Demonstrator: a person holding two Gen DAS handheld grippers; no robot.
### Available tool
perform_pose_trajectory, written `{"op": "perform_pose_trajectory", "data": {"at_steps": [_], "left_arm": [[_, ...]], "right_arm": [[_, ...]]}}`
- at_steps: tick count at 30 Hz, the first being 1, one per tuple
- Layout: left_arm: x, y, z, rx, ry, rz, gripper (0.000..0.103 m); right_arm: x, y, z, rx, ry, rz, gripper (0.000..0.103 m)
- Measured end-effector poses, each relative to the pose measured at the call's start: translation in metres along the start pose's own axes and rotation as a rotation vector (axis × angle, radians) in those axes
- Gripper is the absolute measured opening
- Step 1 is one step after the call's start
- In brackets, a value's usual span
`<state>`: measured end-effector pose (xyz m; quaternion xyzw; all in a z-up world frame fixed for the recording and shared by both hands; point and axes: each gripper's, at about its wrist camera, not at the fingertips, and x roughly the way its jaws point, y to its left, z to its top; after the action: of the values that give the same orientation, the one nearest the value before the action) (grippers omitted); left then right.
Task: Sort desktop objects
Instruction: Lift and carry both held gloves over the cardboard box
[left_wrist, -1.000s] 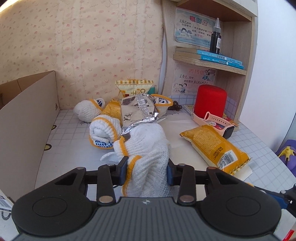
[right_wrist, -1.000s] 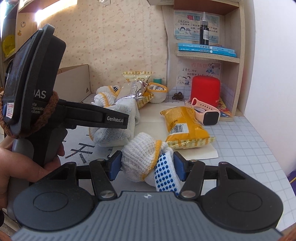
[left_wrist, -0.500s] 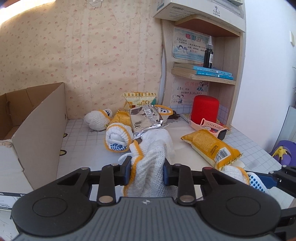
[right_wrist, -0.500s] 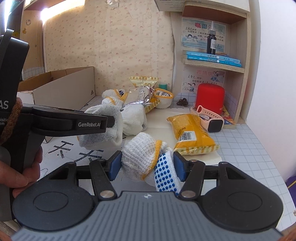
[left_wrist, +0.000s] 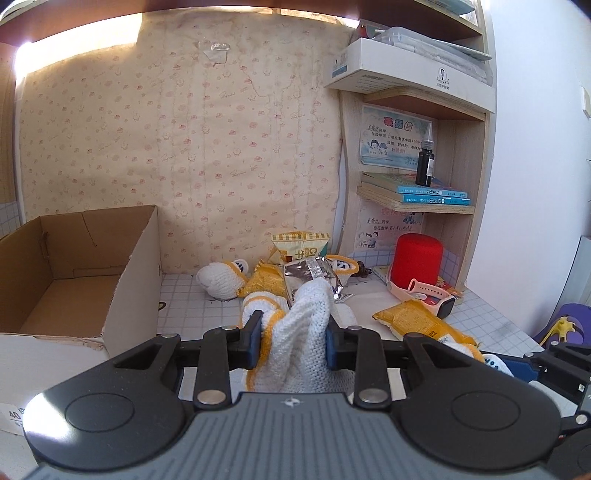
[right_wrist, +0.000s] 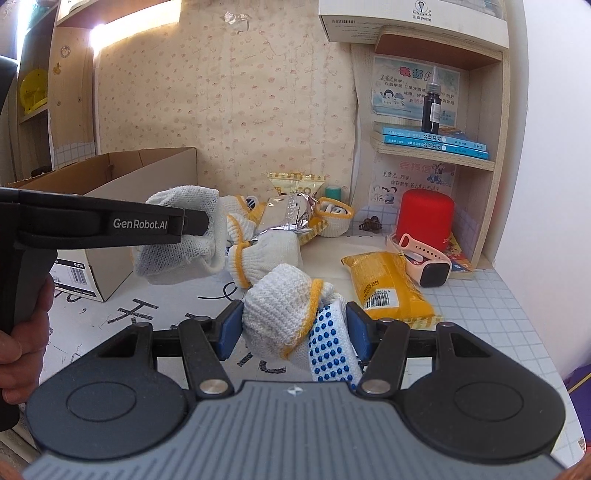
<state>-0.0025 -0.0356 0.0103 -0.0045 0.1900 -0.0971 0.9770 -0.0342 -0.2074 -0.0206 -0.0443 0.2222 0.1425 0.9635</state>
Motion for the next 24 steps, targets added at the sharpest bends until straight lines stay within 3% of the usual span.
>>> {"op": "perform_pose_trajectory", "data": {"at_steps": [10, 24], "left_arm": [[-0.030, 0.021, 0.026, -0.015, -0.069, 0.038, 0.033], [-0.067, 0.083, 0.057, -0.060, -0.147, 0.145, 0.033]], "right_arm": [[-0.013, 0.014, 0.030, -0.038, -0.074, 0.027, 0.058], [-0.014, 0.063, 0.081, -0.120, -0.158, 0.115, 0.058]]}}
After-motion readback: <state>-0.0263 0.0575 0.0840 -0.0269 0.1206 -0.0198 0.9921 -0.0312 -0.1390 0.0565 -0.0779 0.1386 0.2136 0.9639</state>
